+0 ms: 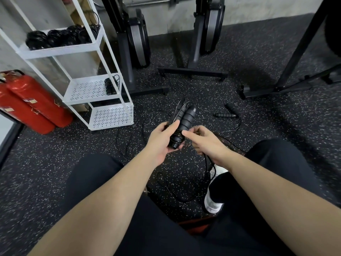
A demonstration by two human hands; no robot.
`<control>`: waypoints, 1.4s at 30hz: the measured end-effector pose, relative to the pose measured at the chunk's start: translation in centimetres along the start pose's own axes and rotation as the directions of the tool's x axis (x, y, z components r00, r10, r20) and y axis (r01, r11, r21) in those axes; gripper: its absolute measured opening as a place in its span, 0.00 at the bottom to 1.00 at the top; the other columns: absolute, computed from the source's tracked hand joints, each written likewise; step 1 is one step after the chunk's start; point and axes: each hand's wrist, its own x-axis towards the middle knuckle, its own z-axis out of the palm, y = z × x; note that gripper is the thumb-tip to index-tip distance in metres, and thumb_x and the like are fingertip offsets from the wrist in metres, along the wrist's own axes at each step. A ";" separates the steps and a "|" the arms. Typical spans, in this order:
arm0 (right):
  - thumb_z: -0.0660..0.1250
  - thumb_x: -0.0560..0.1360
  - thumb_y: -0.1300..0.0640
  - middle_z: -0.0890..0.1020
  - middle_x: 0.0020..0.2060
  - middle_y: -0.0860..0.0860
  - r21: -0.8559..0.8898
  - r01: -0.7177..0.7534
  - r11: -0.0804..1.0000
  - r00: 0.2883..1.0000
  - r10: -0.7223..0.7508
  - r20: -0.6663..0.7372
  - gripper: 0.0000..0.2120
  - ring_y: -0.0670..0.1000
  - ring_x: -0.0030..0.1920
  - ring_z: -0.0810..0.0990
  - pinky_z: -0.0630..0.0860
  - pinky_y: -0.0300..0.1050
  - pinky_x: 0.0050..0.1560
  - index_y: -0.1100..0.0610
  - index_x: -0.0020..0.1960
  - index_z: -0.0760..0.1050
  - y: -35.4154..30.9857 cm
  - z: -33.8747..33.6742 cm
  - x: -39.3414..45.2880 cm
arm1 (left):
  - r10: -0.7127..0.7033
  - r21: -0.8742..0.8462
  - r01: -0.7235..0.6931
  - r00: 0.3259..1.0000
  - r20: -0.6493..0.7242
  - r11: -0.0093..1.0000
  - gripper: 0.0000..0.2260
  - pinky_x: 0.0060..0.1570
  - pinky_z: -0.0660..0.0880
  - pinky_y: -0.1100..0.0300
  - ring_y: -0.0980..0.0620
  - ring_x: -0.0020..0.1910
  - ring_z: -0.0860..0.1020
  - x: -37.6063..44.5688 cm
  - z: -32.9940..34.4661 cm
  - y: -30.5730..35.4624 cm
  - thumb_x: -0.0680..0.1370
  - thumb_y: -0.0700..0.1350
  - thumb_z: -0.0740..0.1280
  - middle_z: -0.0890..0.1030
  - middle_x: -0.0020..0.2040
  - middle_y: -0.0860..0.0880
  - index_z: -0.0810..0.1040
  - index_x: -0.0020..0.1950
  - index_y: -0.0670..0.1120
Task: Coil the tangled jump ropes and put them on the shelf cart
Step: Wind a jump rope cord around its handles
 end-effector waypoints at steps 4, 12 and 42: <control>0.63 0.81 0.40 0.71 0.25 0.41 -0.259 0.046 0.965 0.997 -0.029 0.068 0.16 0.44 0.28 0.66 0.64 0.40 0.32 0.52 0.47 0.78 -0.5 -0.5 -0.1 | -0.012 0.031 0.012 1.000 0.003 0.999 0.13 0.44 0.83 0.50 0.43 0.45 0.85 0.2 -1.1 0.5 0.79 0.49 0.74 0.86 0.54 0.41 0.80 0.60 0.45; 0.62 0.85 0.55 0.75 0.31 0.48 -0.258 0.076 0.963 0.946 0.012 0.323 0.11 0.47 0.31 0.74 0.74 0.40 0.35 0.49 0.62 0.81 -1.1 -1.5 -0.4 | -0.042 0.015 0.042 0.999 0.002 0.999 0.14 0.54 0.82 0.40 0.40 0.56 0.85 0.6 -2.4 0.8 0.79 0.49 0.73 0.85 0.58 0.41 0.80 0.62 0.47; 0.64 0.81 0.40 0.71 0.32 0.45 -0.435 -0.008 0.900 0.979 0.096 0.182 0.14 0.46 0.30 0.67 0.66 0.41 0.35 0.48 0.48 0.83 0.1 -3.1 1.0 | -0.249 -0.079 0.261 0.959 0.135 0.962 0.19 0.25 0.76 0.63 0.52 0.36 0.80 -0.2 -2.9 1.6 0.82 0.53 0.66 0.85 0.54 0.43 0.82 0.64 0.41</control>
